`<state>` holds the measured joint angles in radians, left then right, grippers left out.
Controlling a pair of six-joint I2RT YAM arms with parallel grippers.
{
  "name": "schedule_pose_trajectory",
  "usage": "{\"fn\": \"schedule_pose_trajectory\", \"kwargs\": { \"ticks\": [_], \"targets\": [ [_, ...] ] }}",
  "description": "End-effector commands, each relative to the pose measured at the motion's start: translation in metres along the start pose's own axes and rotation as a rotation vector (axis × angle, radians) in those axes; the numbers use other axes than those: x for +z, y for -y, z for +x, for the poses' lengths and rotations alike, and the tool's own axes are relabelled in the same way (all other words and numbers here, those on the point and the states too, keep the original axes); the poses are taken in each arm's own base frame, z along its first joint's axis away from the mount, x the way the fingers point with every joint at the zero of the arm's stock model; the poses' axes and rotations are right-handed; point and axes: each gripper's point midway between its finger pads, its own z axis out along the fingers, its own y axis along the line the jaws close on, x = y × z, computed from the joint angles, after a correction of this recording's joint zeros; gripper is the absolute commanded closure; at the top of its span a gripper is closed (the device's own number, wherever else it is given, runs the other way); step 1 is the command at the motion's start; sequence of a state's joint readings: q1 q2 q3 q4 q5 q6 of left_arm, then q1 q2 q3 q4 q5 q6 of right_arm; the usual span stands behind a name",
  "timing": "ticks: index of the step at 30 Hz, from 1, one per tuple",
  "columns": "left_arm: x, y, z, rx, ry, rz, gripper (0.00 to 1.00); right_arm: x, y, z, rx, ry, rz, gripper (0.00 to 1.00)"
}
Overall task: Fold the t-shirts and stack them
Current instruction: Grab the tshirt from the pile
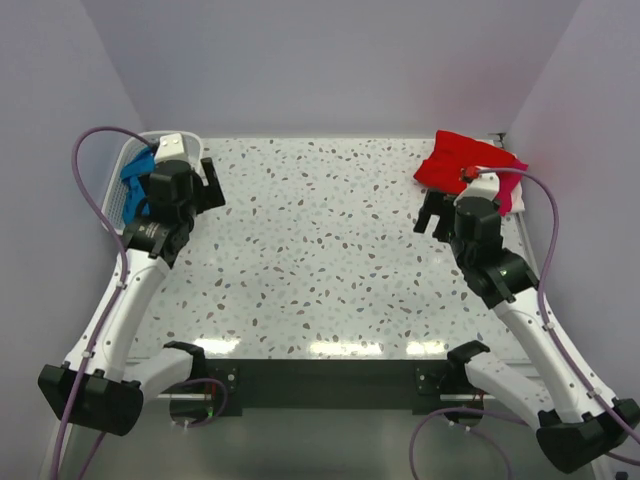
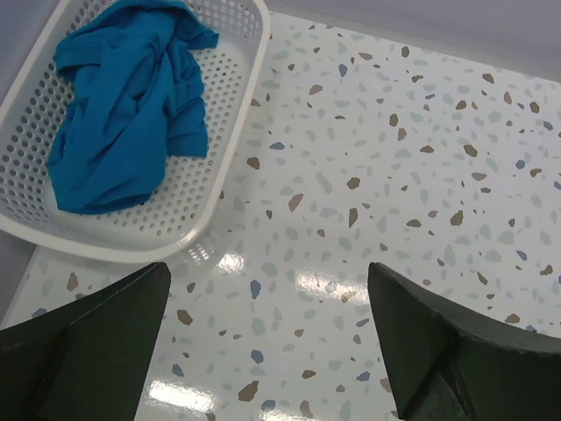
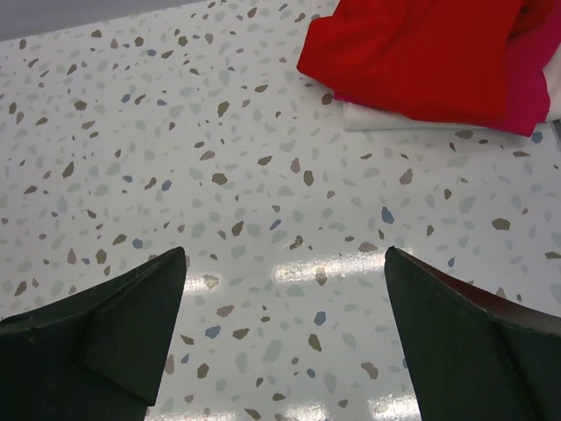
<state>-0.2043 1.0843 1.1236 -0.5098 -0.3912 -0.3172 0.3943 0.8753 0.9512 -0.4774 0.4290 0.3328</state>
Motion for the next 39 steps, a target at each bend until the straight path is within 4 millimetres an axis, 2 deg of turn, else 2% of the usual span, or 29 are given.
{"fn": "schedule_pose_trajectory", "kwargs": {
  "ticks": [1,8,12,13,14,15,16,17,18,20,21,23,24,26,27,28,29,30,32,33,35,38,39],
  "targets": [
    [-0.01,-0.006,-0.022,-0.019,0.075,-0.023,0.0,-0.006,0.003,-0.017,0.04,0.072,0.01,0.02],
    [-0.011,-0.014,-0.02,0.007,0.075,-0.057,0.0,-0.008,0.007,-0.015,0.046,0.068,0.025,0.01],
    [-0.009,-0.005,-0.021,0.066,0.087,0.001,0.0,-0.009,0.008,-0.014,0.044,0.065,0.03,0.01],
    [-0.006,0.009,-0.024,0.081,0.103,0.073,0.0,-0.009,0.009,-0.014,0.045,0.065,0.036,0.01],
    [-0.003,0.013,-0.027,0.104,0.103,0.091,0.0,-0.01,0.01,-0.013,0.044,0.063,0.038,0.01],
    [0.013,0.016,-0.019,0.134,0.057,0.077,0.0,-0.01,0.011,-0.011,0.043,0.059,0.042,0.01],
    [0.019,0.011,-0.015,0.15,0.027,0.04,0.0,-0.009,0.011,-0.01,0.049,0.059,0.041,0.02],
    [0.023,0.009,-0.022,0.158,0.024,0.018,0.0,-0.01,0.011,-0.008,0.052,0.053,0.042,0.01],
    [0.039,0.0,-0.018,0.164,-0.007,-0.025,0.0,-0.01,0.011,-0.005,0.055,0.047,0.039,0.01],
    [0.054,-0.011,-0.027,0.122,-0.004,-0.02,0.0,-0.011,0.011,-0.002,0.072,0.038,0.034,0.01],
    [0.07,-0.035,-0.029,0.055,-0.017,-0.059,0.0,-0.01,0.011,0.003,0.076,0.029,0.034,0.01],
    [0.085,-0.059,-0.04,-0.036,-0.018,-0.081,0.0,-0.012,0.011,0.007,0.092,0.026,0.028,0.01],
    [0.101,-0.082,-0.035,-0.061,-0.042,-0.136,0.0,-0.012,0.013,0.012,0.095,0.019,0.029,0.01],
    [0.114,-0.101,-0.042,-0.07,-0.034,-0.205,0.0,-0.015,0.014,0.014,0.112,0.022,0.026,0.01],
    [0.129,-0.114,-0.03,-0.068,-0.078,-0.25,0.0,-0.015,0.014,0.018,0.115,0.018,0.022,0.01],
    [0.135,-0.124,-0.029,-0.067,-0.083,-0.296,0.0,-0.015,0.014,0.02,0.123,0.016,0.021,0.01],
    [0.142,-0.128,-0.035,-0.072,-0.077,-0.312,0.0,-0.016,0.015,0.021,0.13,0.019,0.021,0.01],
    [0.156,-0.135,-0.025,-0.072,-0.101,-0.337,0.0,-0.017,0.015,0.023,0.132,0.019,0.016,0.01],
    [0.169,-0.138,-0.028,-0.064,-0.102,-0.347,0.0,-0.018,0.017,0.026,0.137,0.015,0.021,0.01],
    [0.182,-0.14,-0.013,-0.054,-0.145,-0.358,0.0,-0.018,0.017,0.027,0.138,0.014,0.022,0.01],
    [0.199,-0.144,-0.006,-0.03,-0.177,-0.372,0.0,-0.018,0.017,0.029,0.135,0.006,0.018,0.01],
    [0.212,-0.153,0.005,-0.018,-0.217,-0.396,0.0,-0.018,0.018,0.029,0.133,0.002,0.025,0.02],
    [0.219,-0.158,0.017,-0.012,-0.245,-0.415,0.0,-0.018,0.018,0.03,0.134,-0.001,0.03,0.01]
  ]
}}
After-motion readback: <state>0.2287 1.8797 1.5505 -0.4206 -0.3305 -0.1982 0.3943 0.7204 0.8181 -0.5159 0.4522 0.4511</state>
